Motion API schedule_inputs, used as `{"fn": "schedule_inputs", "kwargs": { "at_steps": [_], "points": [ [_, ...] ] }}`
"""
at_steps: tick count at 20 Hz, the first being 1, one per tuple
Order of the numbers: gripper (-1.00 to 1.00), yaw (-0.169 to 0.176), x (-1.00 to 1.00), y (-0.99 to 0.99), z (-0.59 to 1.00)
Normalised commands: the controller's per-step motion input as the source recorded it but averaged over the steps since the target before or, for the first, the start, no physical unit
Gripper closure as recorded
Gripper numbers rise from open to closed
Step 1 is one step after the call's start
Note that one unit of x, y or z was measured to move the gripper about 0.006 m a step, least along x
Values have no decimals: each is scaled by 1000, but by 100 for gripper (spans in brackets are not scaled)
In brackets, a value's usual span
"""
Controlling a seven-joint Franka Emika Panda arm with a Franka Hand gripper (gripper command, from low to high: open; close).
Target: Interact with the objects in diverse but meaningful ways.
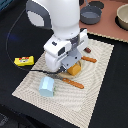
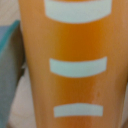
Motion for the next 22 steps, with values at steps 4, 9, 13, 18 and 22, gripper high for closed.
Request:
{"fn": "schedule_inputs", "kwargs": {
  "at_steps": [4, 9, 13, 18, 22],
  "points": [
    [-100, 43, 80, 179, 1000],
    [-100, 83, -418, 27, 884],
    [-100, 88, -583, -240, 486],
    [-100, 27, -575, -627, 280],
    [-100, 2, -651, -600, 264]
  ]
}}
